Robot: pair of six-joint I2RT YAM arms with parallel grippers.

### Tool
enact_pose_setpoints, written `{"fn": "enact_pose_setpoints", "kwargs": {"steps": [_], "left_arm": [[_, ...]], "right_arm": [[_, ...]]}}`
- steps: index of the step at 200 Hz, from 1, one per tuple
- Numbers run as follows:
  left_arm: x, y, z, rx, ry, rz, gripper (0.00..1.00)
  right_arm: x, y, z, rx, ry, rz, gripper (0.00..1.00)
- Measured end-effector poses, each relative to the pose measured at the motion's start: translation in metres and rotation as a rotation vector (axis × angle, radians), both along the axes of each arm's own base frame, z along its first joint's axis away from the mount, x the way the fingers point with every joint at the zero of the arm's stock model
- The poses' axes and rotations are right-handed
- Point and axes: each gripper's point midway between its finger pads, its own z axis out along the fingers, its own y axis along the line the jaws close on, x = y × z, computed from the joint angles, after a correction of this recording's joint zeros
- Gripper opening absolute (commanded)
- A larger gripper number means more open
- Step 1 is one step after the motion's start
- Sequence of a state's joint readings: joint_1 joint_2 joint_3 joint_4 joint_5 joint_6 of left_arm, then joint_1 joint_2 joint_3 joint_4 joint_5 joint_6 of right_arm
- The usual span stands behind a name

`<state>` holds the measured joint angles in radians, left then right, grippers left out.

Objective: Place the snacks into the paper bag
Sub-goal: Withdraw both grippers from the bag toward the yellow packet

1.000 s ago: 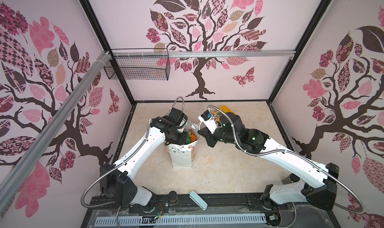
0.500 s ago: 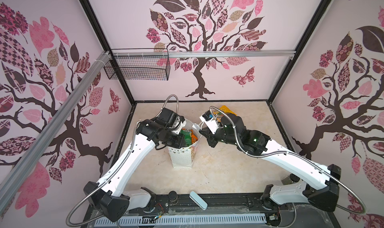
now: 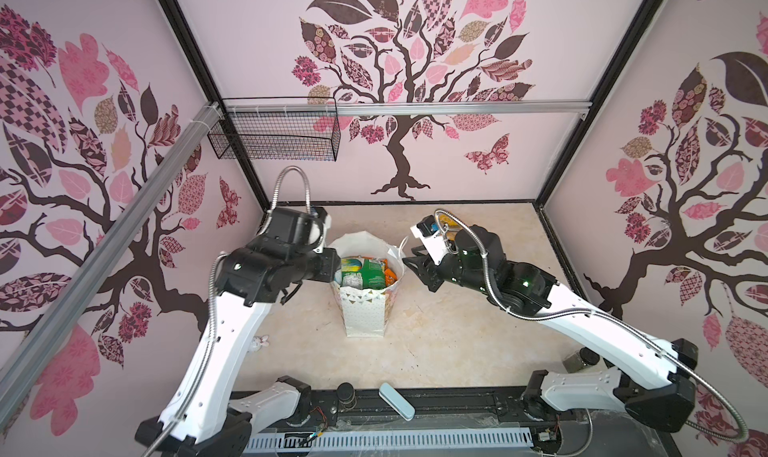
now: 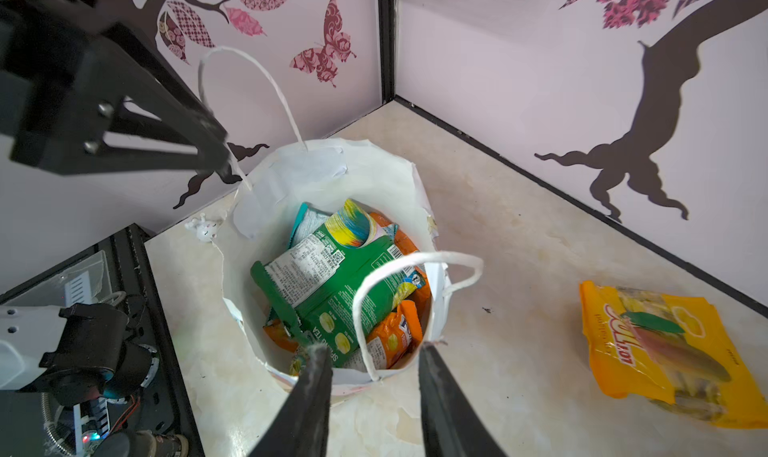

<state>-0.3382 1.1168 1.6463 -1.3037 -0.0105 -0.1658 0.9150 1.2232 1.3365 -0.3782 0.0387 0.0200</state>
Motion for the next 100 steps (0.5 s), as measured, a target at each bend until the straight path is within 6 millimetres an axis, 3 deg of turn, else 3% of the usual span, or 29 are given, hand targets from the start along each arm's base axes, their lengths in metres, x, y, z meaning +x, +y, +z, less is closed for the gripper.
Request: {"fn": "enact_pose_setpoints", "kwargs": {"steps": [17, 44, 73, 100], "left_arm": [[-0.014, 0.022, 0.029, 0.003, -0.115, 0.071, 0.55], [-0.031, 0.043, 0.048, 0.018, -0.205, 0.148, 0.55], [-0.029, 0.057, 0.036, 0.053, -0.202, 0.225, 0.61], [-0.024, 0.069, 0.018, 0.076, -0.178, 0.291, 0.63]], "right_arm": [[-0.004, -0.019, 0.025, 0.043, -0.042, -0.053, 0.4], [-0.008, -0.052, 0.058, 0.107, -0.095, -0.154, 0.44], [-0.011, -0.083, 0.069, 0.144, -0.119, -0.256, 0.48], [-0.007, -0.1, 0.056, 0.134, -0.107, -0.34, 0.52]]}}
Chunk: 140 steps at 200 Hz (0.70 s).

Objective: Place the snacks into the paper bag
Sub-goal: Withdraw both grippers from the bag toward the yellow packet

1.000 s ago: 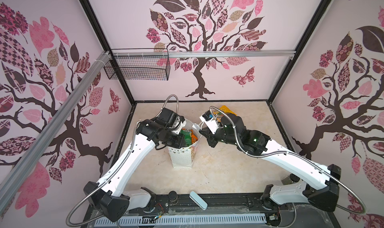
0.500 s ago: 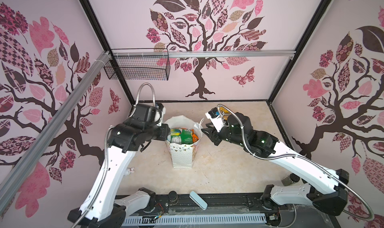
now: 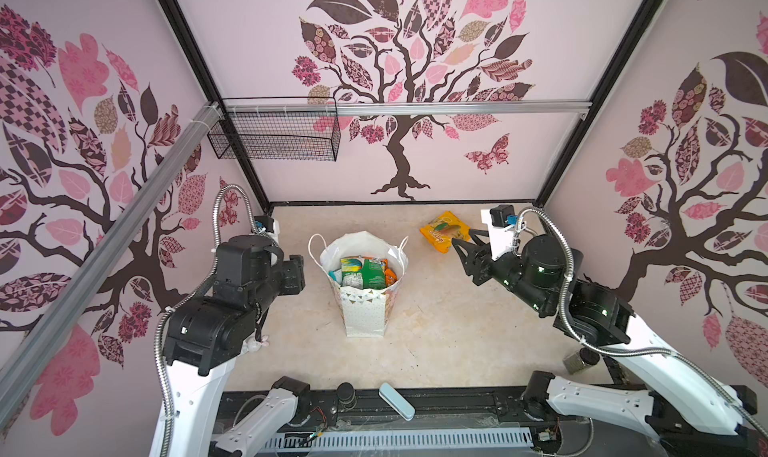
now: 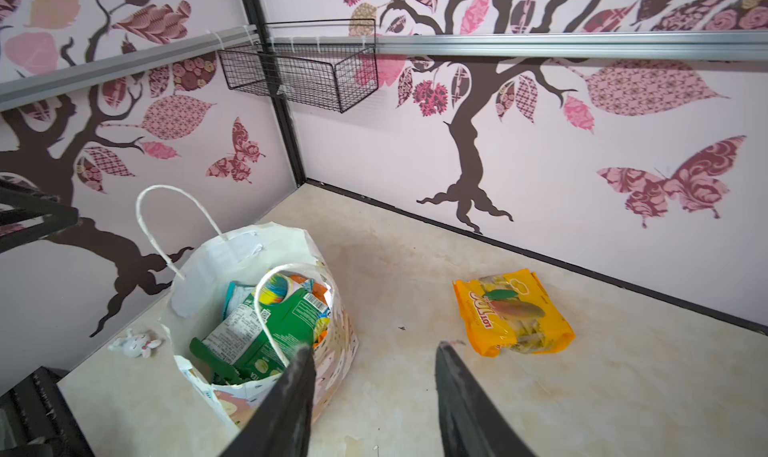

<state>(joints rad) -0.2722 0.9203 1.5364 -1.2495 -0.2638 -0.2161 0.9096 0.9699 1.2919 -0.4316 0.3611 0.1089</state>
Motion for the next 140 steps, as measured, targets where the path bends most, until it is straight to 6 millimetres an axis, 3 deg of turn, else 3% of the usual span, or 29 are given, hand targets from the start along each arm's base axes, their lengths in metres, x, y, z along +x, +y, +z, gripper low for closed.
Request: {"fn": "enact_pose_setpoints", "kwargs": {"steps": [24, 42, 66, 82, 117, 140], "left_arm": [[0.01, 0.014, -0.019, -0.062, 0.023, 0.065, 0.63], [0.02, 0.024, -0.033, -0.144, 0.036, 0.105, 0.63], [0.034, 0.015, -0.046, -0.23, 0.054, 0.06, 0.63], [0.042, 0.007, -0.049, -0.266, 0.059, 0.022, 0.63], [0.049, -0.005, -0.048, -0.321, 0.031, -0.028, 0.63], [0.052, -0.014, -0.049, -0.355, 0.025, -0.077, 0.62]], "right_arm": [[0.018, -0.012, -0.029, -0.013, 0.062, -0.062, 0.53], [0.044, -0.041, -0.055, 0.008, 0.137, -0.154, 0.58], [0.07, -0.081, -0.087, 0.06, 0.228, -0.264, 0.65], [0.08, -0.096, -0.113, 0.111, 0.293, -0.292, 0.66], [0.09, -0.092, -0.186, 0.137, 0.458, -0.287, 0.69], [0.094, -0.082, -0.216, 0.145, 0.539, -0.26, 0.71]]}}
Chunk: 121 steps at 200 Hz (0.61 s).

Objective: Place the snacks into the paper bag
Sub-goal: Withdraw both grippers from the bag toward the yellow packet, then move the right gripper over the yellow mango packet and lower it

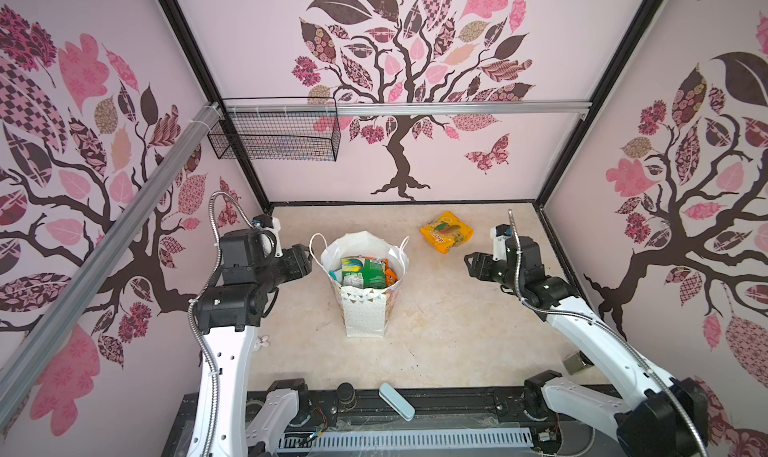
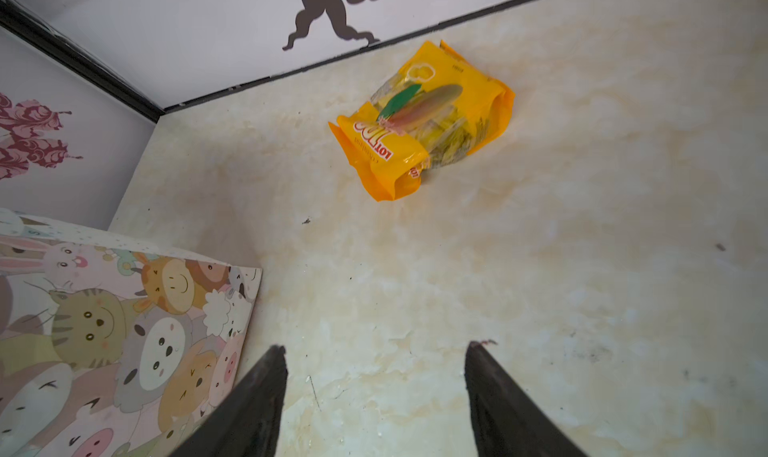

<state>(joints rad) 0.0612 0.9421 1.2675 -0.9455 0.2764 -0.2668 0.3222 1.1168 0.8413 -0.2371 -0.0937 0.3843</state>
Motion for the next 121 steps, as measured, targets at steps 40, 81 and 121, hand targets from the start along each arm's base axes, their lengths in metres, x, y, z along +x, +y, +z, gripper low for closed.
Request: {"fn": "enact_pose_setpoints", "kwargs": {"steps": [40, 81, 121], "left_arm": [[-0.017, -0.004, 0.006, -0.007, -0.021, -0.013, 0.65], [-0.04, -0.015, 0.019, -0.032, -0.073, -0.065, 0.69], [-0.023, -0.027, 0.006, -0.081, -0.009, -0.135, 0.66]], "right_arm": [[0.012, 0.01, -0.001, 0.043, -0.017, 0.017, 0.72], [0.029, 0.02, -0.016, 0.056, -0.009, 0.035, 0.73], [0.038, 0.023, -0.039, 0.036, 0.03, 0.039, 0.73]]}}
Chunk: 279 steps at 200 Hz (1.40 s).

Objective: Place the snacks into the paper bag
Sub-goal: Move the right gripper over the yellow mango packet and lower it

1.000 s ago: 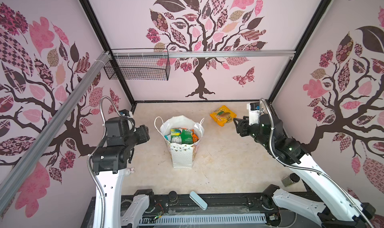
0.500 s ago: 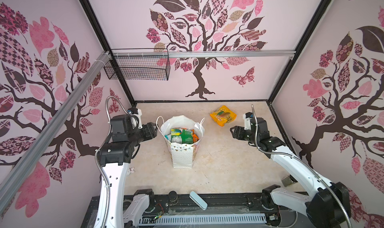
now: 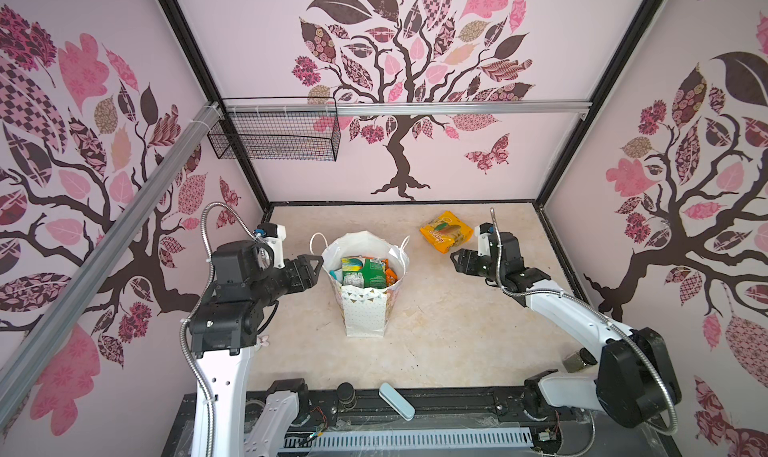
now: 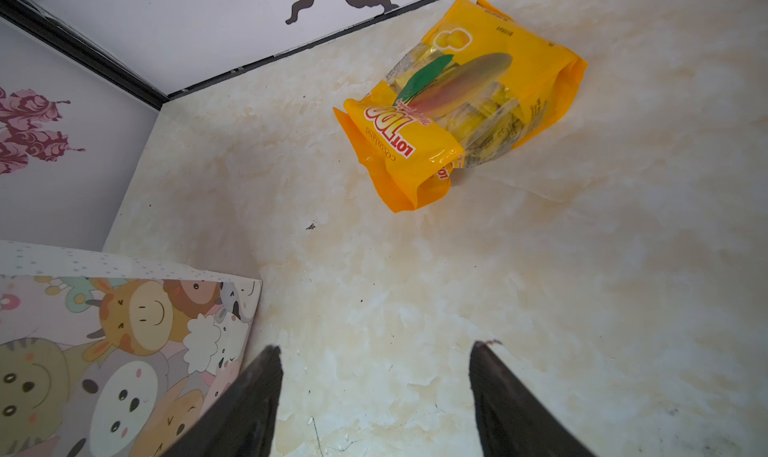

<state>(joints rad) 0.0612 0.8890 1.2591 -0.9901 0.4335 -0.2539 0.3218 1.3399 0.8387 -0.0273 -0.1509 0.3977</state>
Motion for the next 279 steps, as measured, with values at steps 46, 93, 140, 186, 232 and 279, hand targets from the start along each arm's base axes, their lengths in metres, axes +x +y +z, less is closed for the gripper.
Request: {"fn": "enact_pose_setpoints", "kwargs": {"steps": [46, 93, 140, 186, 232, 279], "left_arm": [[0.022, -0.012, -0.019, -0.003, 0.044, -0.046, 0.52], [0.028, -0.012, -0.029, 0.053, 0.018, -0.03, 0.44], [0.039, -0.01, -0.035, 0.071, -0.006, -0.019, 0.25], [0.044, -0.011, -0.044, 0.046, -0.023, -0.014, 0.12], [0.047, -0.006, -0.038, 0.004, -0.047, -0.011, 0.06], [0.049, -0.005, -0.041, -0.021, -0.035, -0.024, 0.05]], "right_arm": [[0.016, 0.007, -0.035, -0.014, 0.064, 0.01, 0.73], [0.036, 0.02, -0.051, -0.003, 0.101, 0.042, 0.73], [0.038, 0.021, -0.049, -0.005, 0.09, 0.051, 0.73], [0.035, 0.025, -0.049, 0.004, 0.097, 0.071, 0.73], [0.032, 0.022, -0.054, -0.038, 0.104, 0.088, 0.75], [0.039, 0.024, -0.052, -0.06, 0.093, 0.104, 0.78]]}}
